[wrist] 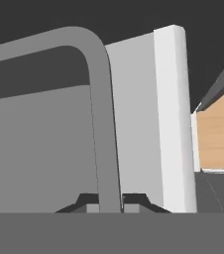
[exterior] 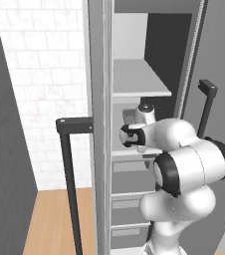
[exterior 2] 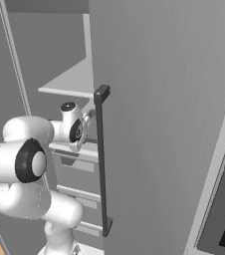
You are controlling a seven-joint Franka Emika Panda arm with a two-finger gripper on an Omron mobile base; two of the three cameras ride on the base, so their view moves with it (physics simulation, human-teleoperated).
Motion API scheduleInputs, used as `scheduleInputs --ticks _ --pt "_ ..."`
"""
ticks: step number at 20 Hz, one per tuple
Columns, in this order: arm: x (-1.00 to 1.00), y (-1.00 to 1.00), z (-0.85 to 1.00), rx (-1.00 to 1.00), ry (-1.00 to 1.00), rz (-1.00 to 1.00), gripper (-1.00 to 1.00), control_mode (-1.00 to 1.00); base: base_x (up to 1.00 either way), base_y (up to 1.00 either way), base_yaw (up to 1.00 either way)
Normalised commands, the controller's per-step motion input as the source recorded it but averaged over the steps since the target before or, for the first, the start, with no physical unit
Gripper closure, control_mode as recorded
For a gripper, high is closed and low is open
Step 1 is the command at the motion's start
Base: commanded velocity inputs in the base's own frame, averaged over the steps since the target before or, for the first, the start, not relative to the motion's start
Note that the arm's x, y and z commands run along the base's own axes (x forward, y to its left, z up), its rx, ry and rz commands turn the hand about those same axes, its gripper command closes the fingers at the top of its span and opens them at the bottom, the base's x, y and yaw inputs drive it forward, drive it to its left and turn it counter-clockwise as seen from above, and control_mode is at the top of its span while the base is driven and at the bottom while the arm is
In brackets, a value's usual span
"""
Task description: Take the meat container that has the chicken drumstick and place it on the second highest rack of the freezer. Then take the vegetable container that has the broccoli and lemon wedge and place it on the highest rack of the freezer.
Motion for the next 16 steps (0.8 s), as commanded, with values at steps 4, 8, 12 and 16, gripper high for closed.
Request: scheduleInputs --ticks 4,8,12,16 --pt "0.50 -0.02 -0.04 0.00 0.03 -0.03 1.00 -1.00 0.00 0.00 0.00" --pt "0.27 -0.02 -0.47 0.00 0.00 -0.03 1.00 -1.00 0.00 0.00 0.00" --pt "0.19 0.00 -0.46 0.00 0.00 -0.02 1.00 -1.00 0.00 0.00 0.00" --pt "0.09 0.00 -0.20 0.00 0.00 0.00 1.00 -1.00 0.00 0.00 0.00"
